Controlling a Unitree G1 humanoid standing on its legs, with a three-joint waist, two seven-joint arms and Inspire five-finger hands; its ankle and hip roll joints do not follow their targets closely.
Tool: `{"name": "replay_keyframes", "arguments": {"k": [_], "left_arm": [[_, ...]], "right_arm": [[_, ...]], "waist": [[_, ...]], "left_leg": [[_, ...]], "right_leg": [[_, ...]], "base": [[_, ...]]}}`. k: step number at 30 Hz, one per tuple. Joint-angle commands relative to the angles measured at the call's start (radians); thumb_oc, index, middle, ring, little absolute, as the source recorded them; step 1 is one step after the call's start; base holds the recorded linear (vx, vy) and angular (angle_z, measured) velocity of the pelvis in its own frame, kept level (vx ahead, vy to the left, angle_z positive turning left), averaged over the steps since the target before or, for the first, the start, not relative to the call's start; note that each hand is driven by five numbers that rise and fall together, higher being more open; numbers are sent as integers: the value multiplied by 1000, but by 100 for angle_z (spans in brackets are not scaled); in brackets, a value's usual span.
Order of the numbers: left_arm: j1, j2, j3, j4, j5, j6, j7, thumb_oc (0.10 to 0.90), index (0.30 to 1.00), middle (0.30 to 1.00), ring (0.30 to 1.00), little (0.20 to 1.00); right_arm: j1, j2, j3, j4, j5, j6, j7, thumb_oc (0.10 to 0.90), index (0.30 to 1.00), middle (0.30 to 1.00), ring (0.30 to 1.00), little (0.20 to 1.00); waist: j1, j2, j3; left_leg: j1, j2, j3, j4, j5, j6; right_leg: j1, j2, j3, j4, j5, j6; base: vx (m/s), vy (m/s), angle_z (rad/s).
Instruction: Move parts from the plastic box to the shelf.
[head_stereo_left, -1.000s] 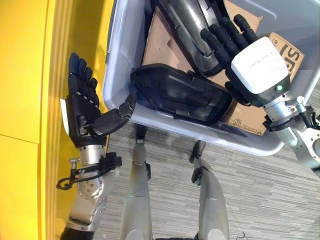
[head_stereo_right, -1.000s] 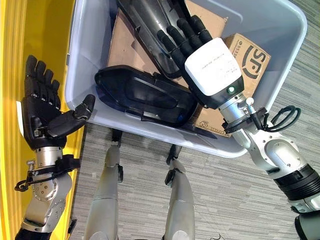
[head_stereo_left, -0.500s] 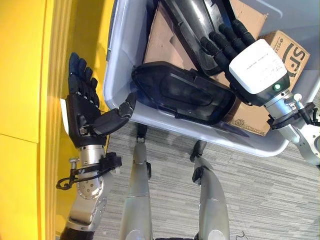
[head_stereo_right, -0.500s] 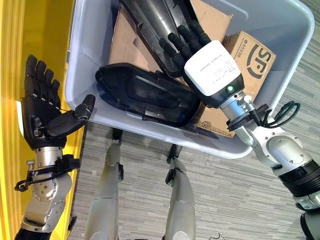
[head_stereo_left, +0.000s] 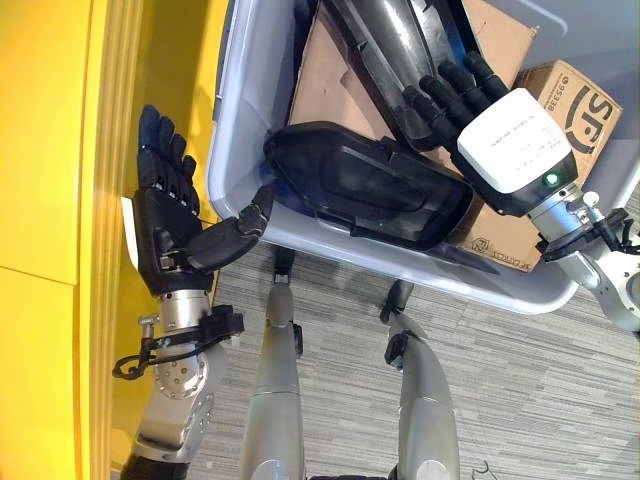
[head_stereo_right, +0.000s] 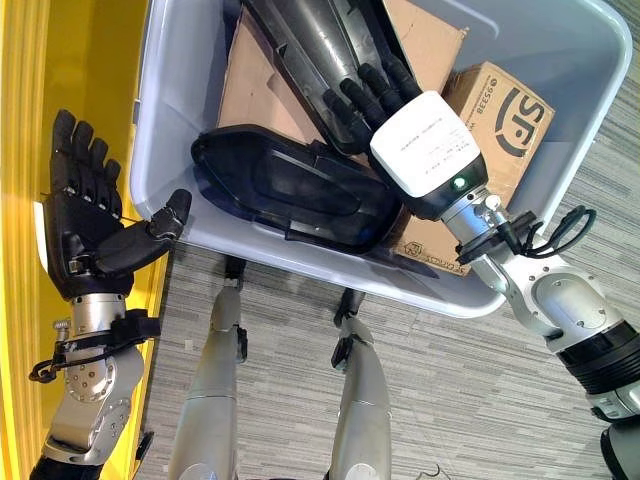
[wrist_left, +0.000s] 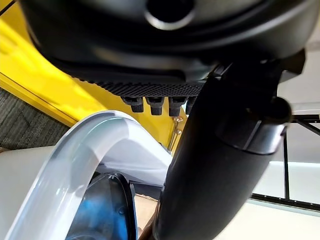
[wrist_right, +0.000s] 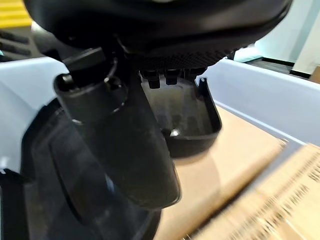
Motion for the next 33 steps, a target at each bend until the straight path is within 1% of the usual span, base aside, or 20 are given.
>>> {"name": "replay_keyframes", "arguments": {"k": [1, 5, 6, 7, 8, 10, 11, 15, 18, 19, 20, 24, 25, 27, 33], "left_arm": [[4, 3, 45, -156, 44, -93, -7, 900, 1000, 1000, 1000, 1000], [-2, 5, 37, -153, 37, -98, -10, 900, 1000, 1000, 1000, 1000], [2, 5, 36, -152, 36, -100, -9, 900, 1000, 1000, 1000, 1000], [-2, 5, 38, -152, 36, -100, -9, 900, 1000, 1000, 1000, 1000], [0, 7, 37, -152, 36, -100, -9, 900, 1000, 1000, 1000, 1000], [-3, 7, 40, -152, 35, -101, -8, 900, 1000, 1000, 1000, 1000], [0, 6, 39, -152, 33, -102, -7, 900, 1000, 1000, 1000, 1000], [-9, 7, 38, -148, 35, -102, -4, 900, 1000, 1000, 1000, 1000], [-6, 4, 32, -147, 32, -104, -8, 900, 1000, 1000, 1000, 1000], [-11, 4, 34, -147, 32, -104, -8, 900, 1000, 1000, 1000, 1000], [-7, 2, 32, -146, 30, -105, -7, 900, 1000, 1000, 1000, 1000], [-8, 7, 32, -143, 32, -104, -4, 900, 1000, 1000, 1000, 1000], [-13, 9, 32, -143, 32, -105, -4, 900, 1000, 1000, 1000, 1000], [-9, 10, 31, -143, 33, -105, -3, 900, 1000, 1000, 1000, 1000], [-17, 19, 24, -142, 40, -108, 0, 900, 1000, 1000, 1000, 1000]], "right_arm": [[-162, -41, 53, 7, -10, 7, -32, 900, 1000, 1000, 1000, 1000], [-223, -38, 115, 56, -13, 12, -31, 900, 1000, 1000, 1000, 1000], [-242, -37, 136, 70, -16, 14, -32, 900, 1000, 1000, 1000, 1000], [-249, -37, 139, 72, -16, 14, -33, 900, 1000, 1000, 1000, 1000], [-260, -38, 151, 80, -18, 16, -32, 900, 1000, 1000, 1000, 1000], [-290, -36, 174, 94, -19, 18, -31, 900, 1000, 1000, 1000, 1000], [-294, -31, 178, 99, -17, 20, -33, 900, 1000, 1000, 1000, 1000], [-328, -19, 206, 123, -18, 22, -32, 900, 1000, 1000, 1000, 1000], [-339, -5, 220, 131, -14, 21, -30, 900, 1000, 1000, 1000, 1000], [-343, -7, 219, 131, -14, 21, -30, 900, 1000, 1000, 1000, 1000], [-344, -1, 220, 133, -13, 22, -31, 900, 1000, 1000, 1000, 1000], [-367, 8, 232, 150, -6, 27, -34, 900, 1000, 1000, 1000, 1000], [-373, 9, 232, 151, -4, 26, -35, 900, 1000, 1000, 1000, 1000], [-378, 14, 240, 157, -1, 26, -37, 900, 1000, 1000, 1000, 1000], [-411, 53, 287, 245, 18, 39, -42, 900, 1000, 1000, 1000, 1000]], "waist": [[-4, 11, -8], [3, 14, -8], [4, 15, -8], [3, 15, -8], [5, 15, -8], [4, 16, -8], [4, 16, -8], [4, 15, -8], [5, 16, -8], [5, 16, -8], [4, 16, -8], [7, 18, -8], [7, 18, -8], [8, 18, -8], [16, 22, -8]], "left_leg": [[54, 25, 28, 81, -174, -16], [48, 25, 26, 81, -172, -16], [55, 25, 26, 82, -179, -18], [46, 25, 26, 81, -171, -17], [51, 25, 25, 81, -178, -18], [39, 24, 24, 81, -171, -17], [44, 24, 24, 83, -178, -18], [22, 23, 22, 89, -173, -16], [16, 23, 21, 98, -184, -17], [6, 23, 20, 98, -176, -16], [9, 22, 20, 102, -184, -17], [-9, 21, 15, 111, -185, -18], [-20, 19, 14, 111, -177, -17], [-16, 19, 13, 115, -185, -18], [-75, 14, -1, 156, -192, -18]], "right_leg": [[87, 41, 9, -113, 42, -3], [81, 40, 7, -110, 43, -3], [87, 41, 8, -108, 37, -2], [79, 41, 8, -111, 44, -3], [83, 41, 9, -109, 38, -2], [71, 42, 8, -109, 44, -4], [76, 42, 8, -107, 37, -3], [56, 43, 7, -104, 42, -5], [49, 44, 6, -94, 32, -7], [40, 44, 6, -95, 39, -8], [42, 44, 5, -89, 31, -7], [27, 42, 6, -81, 30, -8], [17, 42, 5, -82, 36, -10], [20, 41, 5, -76, 29, -9], [-31, 41, 5, -38, 19, -15]], "base": [[0, 0, 0], [0, 0, 0], [0, 0, 0], [0, 0, 0], [0, 0, 0], [0, 0, 0], [0, 0, 0], [0, 0, 0], [0, 0, 0], [0, 0, 0], [0, 0, 0], [-8, 4, 1], [-17, 19, 4], [-9, 15, 5], [-36, 6, 3]]}}
